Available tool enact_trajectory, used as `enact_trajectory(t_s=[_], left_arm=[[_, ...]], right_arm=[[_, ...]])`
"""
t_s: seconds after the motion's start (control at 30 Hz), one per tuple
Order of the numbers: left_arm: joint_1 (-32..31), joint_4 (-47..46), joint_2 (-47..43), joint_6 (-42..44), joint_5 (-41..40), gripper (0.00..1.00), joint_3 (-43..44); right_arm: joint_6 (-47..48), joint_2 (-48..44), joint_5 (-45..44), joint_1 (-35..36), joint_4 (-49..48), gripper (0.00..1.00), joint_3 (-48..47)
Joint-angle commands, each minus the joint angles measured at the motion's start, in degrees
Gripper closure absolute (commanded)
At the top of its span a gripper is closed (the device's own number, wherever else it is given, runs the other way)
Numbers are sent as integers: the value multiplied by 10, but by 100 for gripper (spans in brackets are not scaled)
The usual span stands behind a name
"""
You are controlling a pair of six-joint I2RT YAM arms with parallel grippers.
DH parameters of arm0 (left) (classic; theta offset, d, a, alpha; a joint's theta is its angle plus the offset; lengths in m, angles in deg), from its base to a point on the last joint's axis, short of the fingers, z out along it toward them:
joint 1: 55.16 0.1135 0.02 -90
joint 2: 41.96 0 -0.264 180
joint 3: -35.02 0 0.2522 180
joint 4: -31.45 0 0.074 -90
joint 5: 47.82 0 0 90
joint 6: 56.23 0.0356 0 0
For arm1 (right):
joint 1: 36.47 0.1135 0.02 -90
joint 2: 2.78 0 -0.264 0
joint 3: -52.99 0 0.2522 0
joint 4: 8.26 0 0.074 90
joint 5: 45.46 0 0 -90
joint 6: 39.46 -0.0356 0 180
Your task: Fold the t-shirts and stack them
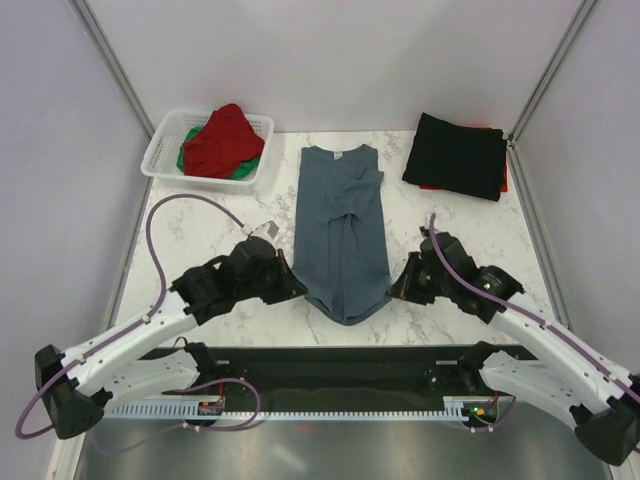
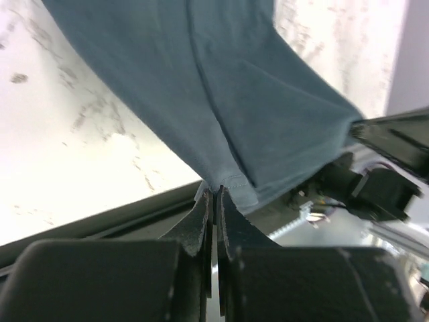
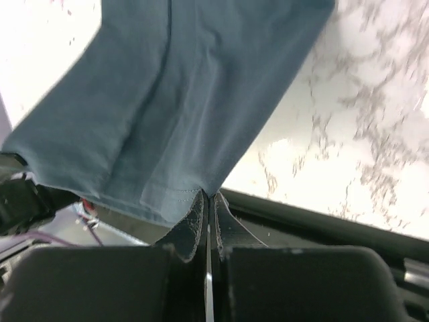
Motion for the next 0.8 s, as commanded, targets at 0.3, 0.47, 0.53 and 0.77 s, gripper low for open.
enact_trajectory(t_s=[0.3,0.47,0.53,0.77], left_arm=[[154,0,170,166,27,98,166],[219,-16,272,206,76,98,229],[232,-22,300,219,87,98,246],[269,-40,436,241,124,98,319]], right_arm=[[154,235,-86,-88,-28,100,-227],[183,329,-63,-128,-53,100,-286],[190,353,-49,-142,-66,100,-303],[210,463,-26,-169,-93,100,-352]])
